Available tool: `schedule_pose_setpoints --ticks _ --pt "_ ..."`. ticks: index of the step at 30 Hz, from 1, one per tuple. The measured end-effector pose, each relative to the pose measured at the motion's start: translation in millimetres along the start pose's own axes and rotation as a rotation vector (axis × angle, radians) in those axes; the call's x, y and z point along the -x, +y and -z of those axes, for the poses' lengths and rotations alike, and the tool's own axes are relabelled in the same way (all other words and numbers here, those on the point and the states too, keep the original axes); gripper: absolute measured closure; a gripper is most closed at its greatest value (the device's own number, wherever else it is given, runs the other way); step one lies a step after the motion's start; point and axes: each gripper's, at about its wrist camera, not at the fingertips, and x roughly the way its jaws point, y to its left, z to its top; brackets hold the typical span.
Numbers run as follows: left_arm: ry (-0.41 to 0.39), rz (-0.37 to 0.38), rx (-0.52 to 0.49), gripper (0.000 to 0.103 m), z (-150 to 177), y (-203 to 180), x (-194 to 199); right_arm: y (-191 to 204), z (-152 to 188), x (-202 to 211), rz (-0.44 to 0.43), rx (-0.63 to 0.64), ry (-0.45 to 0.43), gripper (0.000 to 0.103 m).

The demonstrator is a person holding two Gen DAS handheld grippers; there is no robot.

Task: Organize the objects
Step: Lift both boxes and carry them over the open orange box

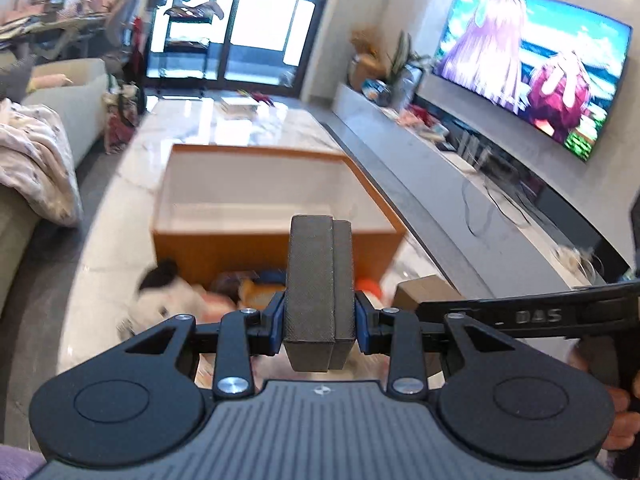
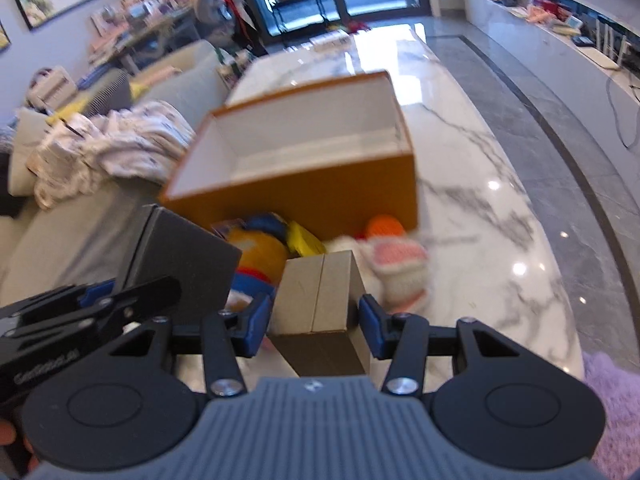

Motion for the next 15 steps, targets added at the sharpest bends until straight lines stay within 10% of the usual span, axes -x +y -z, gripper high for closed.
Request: schedule_pose_setpoints --ticks 15 --pt "-0.05 -0.117 0.072 0.065 -75 51 -28 34 -101 -42 -0.169 -0.039 -0.123 0.052"
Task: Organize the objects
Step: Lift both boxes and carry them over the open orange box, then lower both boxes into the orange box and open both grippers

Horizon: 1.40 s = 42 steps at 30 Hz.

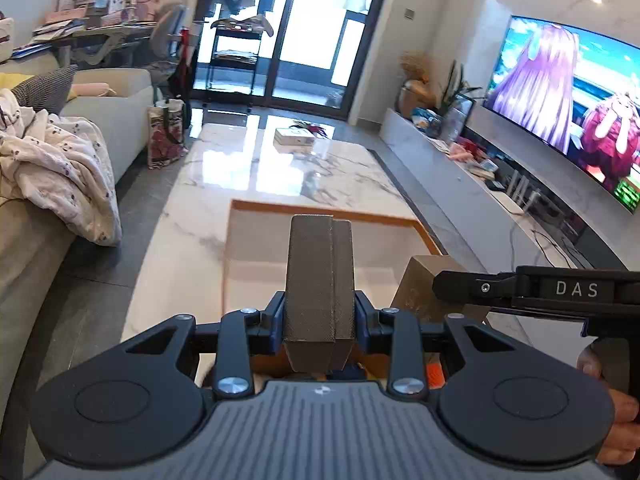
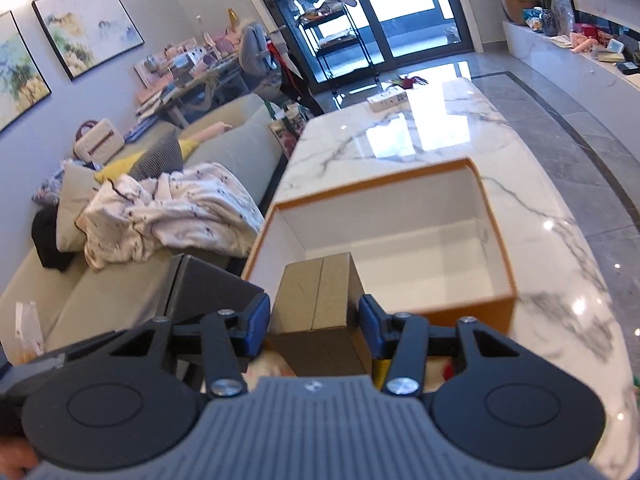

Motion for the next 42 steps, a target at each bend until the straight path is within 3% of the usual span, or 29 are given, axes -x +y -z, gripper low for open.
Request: schedule_pose_setpoints --ticks 8,12,22,29,35,42 --pt "0.008 -0.024 0.027 0.065 -17 21 -38 -1 -36 -63 -0.012 -0.016 0.007 0.053" --pt "0.056 -0.058 0.011 0.065 -17 30 -66 -9 -42 -104 -0.002 -0.055 0.06 0.053" --pt "0.235 -0.132 -0.164 0.065 10 22 -114 -31 -12 -186 -0.005 -0.19 0.235 0.053" --pt "0.246 -0.155 -0.268 0.064 17 5 -117 -28 -1 -212 0.013 -0.21 0.287 0.053" --pt "0.262 -0.078 -0.187 0.061 12 21 -117 -25 2 -220 0.057 -0.203 0.315 0.053" --pt "0.244 0.095 -0.042 0.054 7 51 -103 -20 4 -224 0.102 -0.184 0.324 0.053"
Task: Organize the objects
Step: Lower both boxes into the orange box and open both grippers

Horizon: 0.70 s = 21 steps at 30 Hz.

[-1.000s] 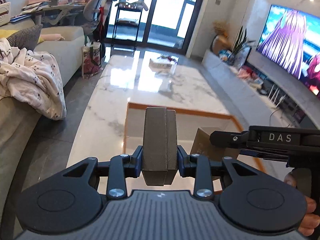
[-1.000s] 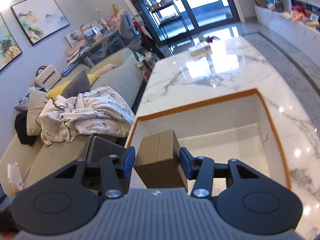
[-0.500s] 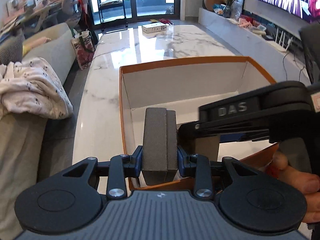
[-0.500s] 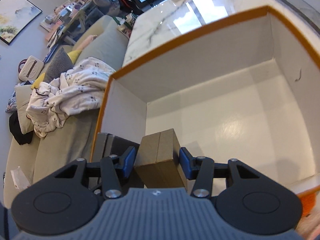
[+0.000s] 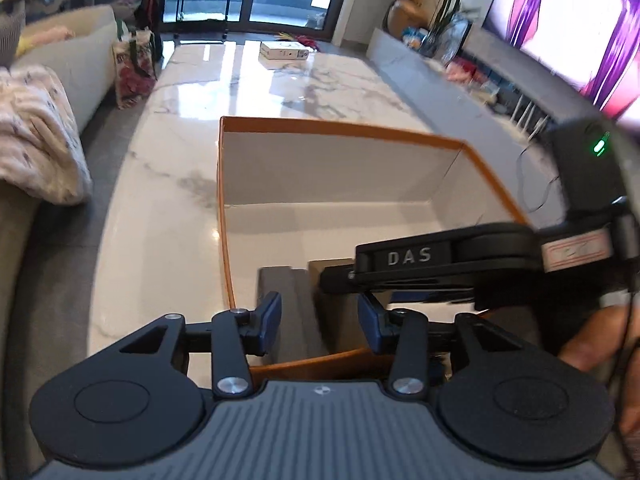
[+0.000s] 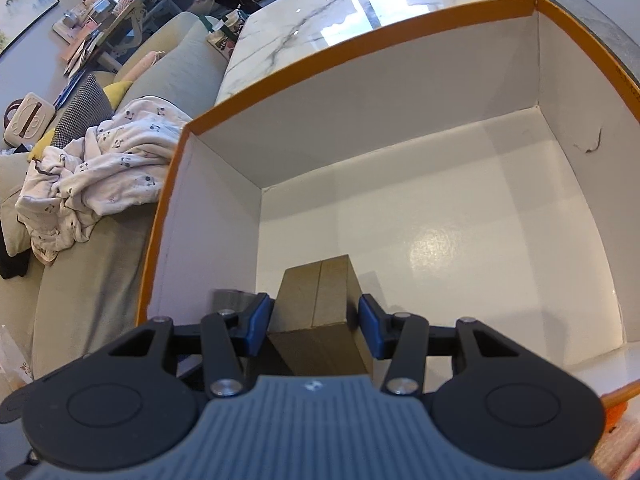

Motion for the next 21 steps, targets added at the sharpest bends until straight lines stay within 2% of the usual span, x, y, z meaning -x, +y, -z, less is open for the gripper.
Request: schedule_pose_setpoints --ticks 3,8,9,10,13,15,19,21 --pt "-0.025 0.022 0.047 0.051 -2 12 13 3 -1 0 0.01 -0.001 0.006 0.052" --pt "-0.045 0.064 0.065 0.052 -1 22 25 7 -3 0 -0.026 -0.026 0.042 0.053" --pt "-0.052 0.07 0.067 0.053 -1 24 27 8 -2 2 -0.028 -0.022 0.042 0.054" --pt "-0.062 0.077 0.073 0.053 -1 26 28 8 -2 4 -0.021 -0.019 0.042 0.062" --pt "-0.11 0.038 0.115 0.047 -1 35 36 9 -2 5 0.008 0.0 0.057 0.065" --pt "-0.13 0.014 0.18 0.047 -1 48 39 9 -1 2 0.015 0.006 0.075 0.065" --pt "-0.139 0.044 0.352 0.047 2 80 39 15 2 -3 0.031 0.044 0.087 0.066" --pt "-0.128 0.039 0.387 0.047 3 88 36 18 3 -4 0.045 0.042 0.095 0.072"
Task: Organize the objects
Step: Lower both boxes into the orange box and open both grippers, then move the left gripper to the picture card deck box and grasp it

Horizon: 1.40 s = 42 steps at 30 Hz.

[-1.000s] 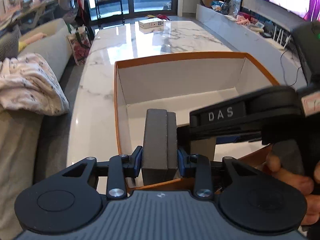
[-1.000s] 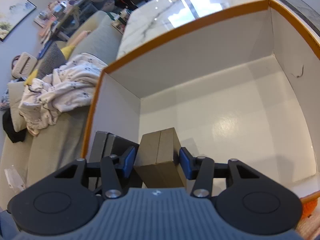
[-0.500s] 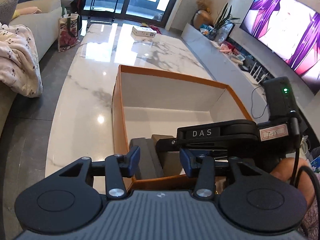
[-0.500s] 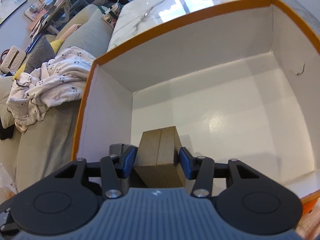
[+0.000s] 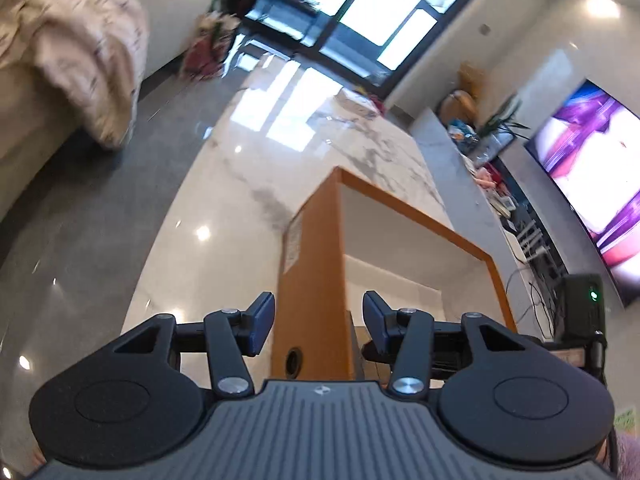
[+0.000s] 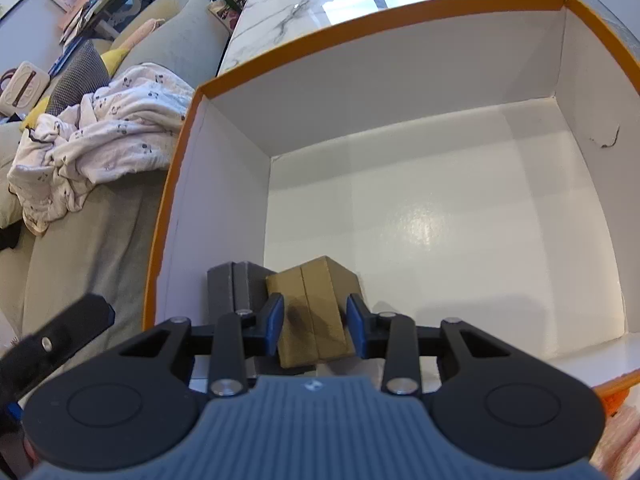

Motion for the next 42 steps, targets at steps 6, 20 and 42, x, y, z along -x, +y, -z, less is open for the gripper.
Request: schedule_pose_setpoints --ticks 6,20,42 --pt "0.009 0.005 -0.049 0.047 2 -4 -1 10 2 -4 -0.01 0.011 0.038 0.077" --pt "0.038 -0.019 -0.2 0.047 25 -50 42 11 42 92 -0.075 0.153 -0.191 0.078" --pt "0.255 -0.274 -0.359 0.046 134 -54 88 17 207 98 -0.096 0.341 -0.125 0.067"
